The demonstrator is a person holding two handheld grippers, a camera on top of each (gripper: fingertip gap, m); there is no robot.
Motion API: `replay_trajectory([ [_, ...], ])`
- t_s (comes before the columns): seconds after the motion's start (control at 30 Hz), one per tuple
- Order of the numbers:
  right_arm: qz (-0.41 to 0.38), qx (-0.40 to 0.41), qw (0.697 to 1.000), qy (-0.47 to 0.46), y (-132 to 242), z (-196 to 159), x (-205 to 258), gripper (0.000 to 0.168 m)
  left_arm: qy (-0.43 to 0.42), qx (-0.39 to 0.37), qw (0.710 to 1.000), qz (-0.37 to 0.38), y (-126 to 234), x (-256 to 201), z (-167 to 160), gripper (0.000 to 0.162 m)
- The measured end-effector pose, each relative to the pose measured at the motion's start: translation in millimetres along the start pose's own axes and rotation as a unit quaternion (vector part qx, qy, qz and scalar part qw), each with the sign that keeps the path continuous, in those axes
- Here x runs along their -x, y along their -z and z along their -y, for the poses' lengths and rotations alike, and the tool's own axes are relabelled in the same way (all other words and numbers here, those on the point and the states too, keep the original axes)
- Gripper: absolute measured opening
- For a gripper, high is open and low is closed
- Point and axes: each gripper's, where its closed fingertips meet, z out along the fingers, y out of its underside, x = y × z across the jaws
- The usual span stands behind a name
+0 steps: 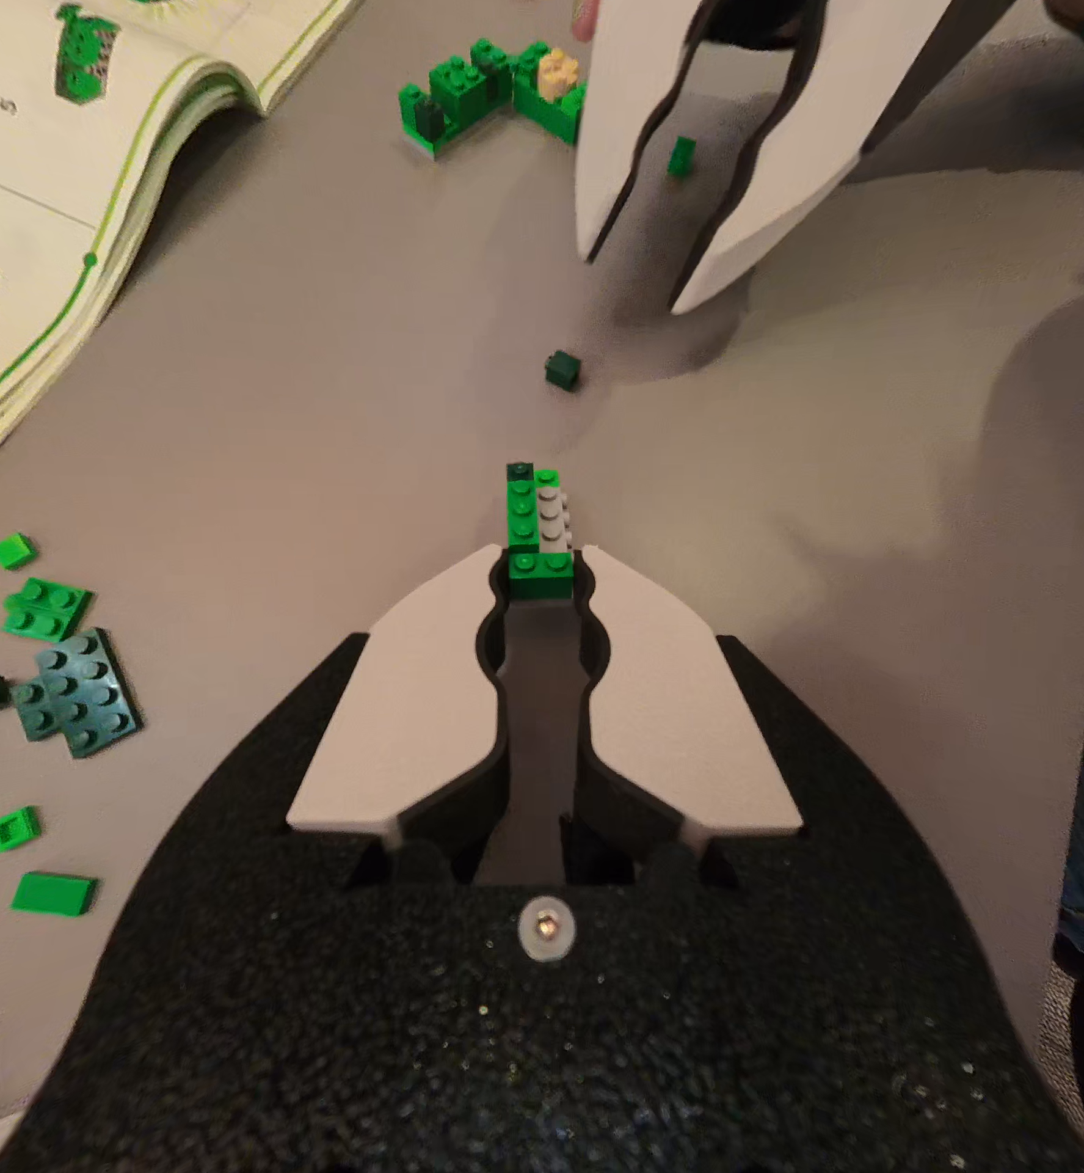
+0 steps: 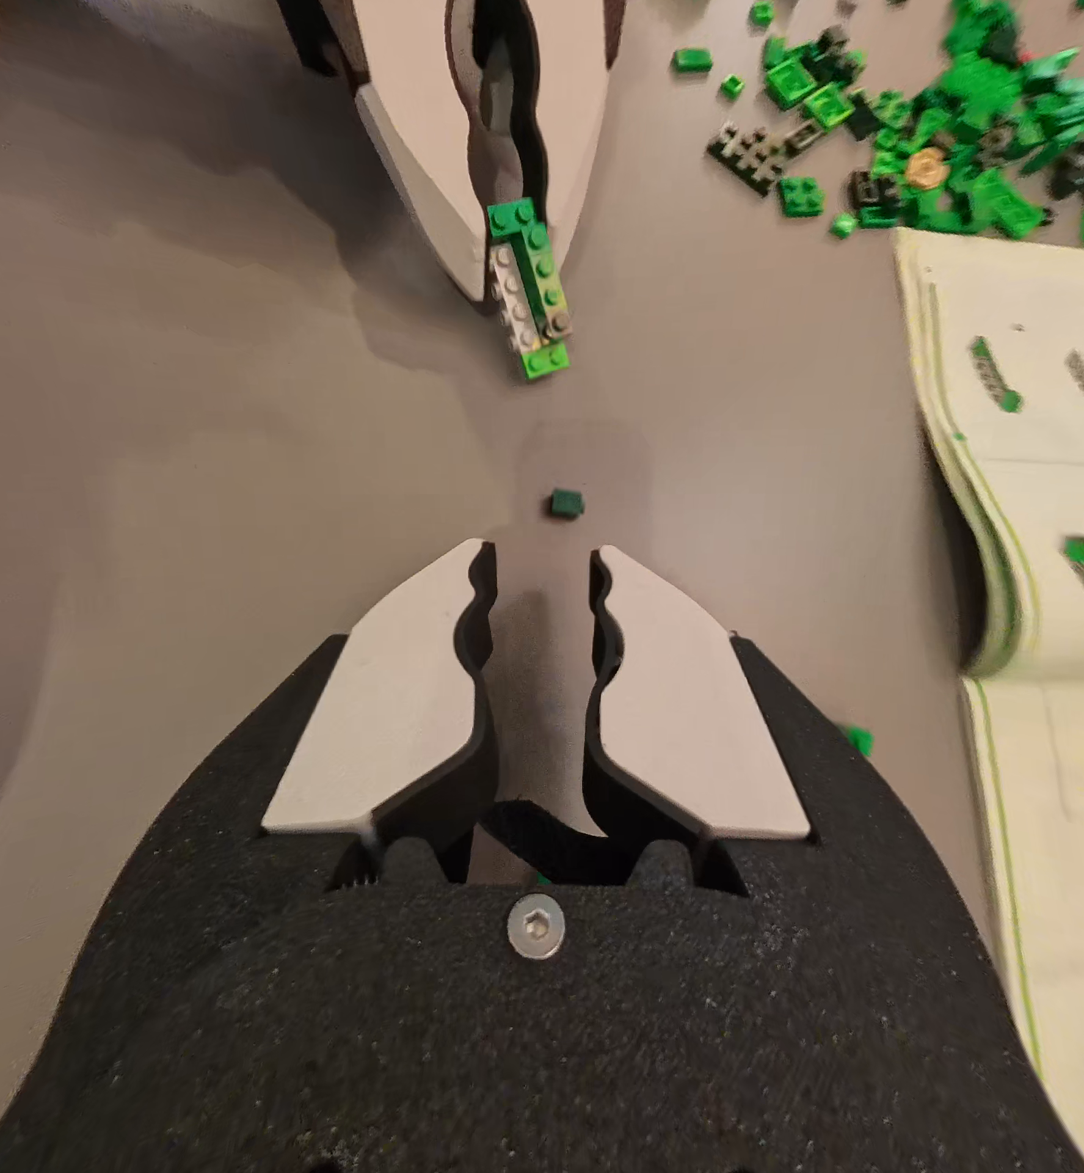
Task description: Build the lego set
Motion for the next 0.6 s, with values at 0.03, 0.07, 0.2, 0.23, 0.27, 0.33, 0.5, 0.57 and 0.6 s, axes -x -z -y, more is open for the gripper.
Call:
replay_trajectory([
  [0.03,0.013,0.004,1.000,-0.004,-8.8,2.3,0.1,0.027,0.001,0.005,1.000,-0.003,-0.9,0.1,-2.7,0.018],
  [0.07,0.022,0.009,1.000,-0.008,-16.0,3.5,-1.1,0.027,0.001,0.008,1.000,-0.006,-1.7,-0.3,-4.9,0.018],
  [0.2,0.030,0.034,0.999,-0.009,-28.7,-1.0,-8.1,0.024,0.001,0.008,1.000,-0.009,-2.1,0.5,-9.3,0.018],
  [0.23,0.031,0.032,0.999,-0.012,-29.1,-0.6,-8.5,0.023,0.005,0.005,1.000,-0.012,-2.2,0.4,-10.3,0.018],
  [0.27,0.030,0.032,0.999,-0.012,-29.4,-0.5,-9.5,0.022,0.010,0.000,1.000,-0.017,-2.0,-0.5,-10.3,0.018],
  [0.33,0.037,0.033,0.999,-0.011,-30.5,-0.6,-8.9,0.021,0.019,-0.007,0.999,-0.027,-1.7,-2.1,-9.9,0.019],
  [0.5,0.040,0.022,0.999,0.001,-32.2,0.6,-8.9,0.012,0.042,-0.018,0.999,-0.023,4.9,-1.5,-11.8,0.046],
  [0.57,0.022,0.003,0.999,0.035,-28.9,4.2,-10.5,0.012,0.060,-0.023,0.998,0.005,14.3,4.8,-13.8,0.058],
  [0.6,0.007,-0.021,0.998,0.064,-24.5,10.6,-10.3,0.011,0.069,-0.046,0.996,0.016,20.5,6.2,-7.3,0.059],
])
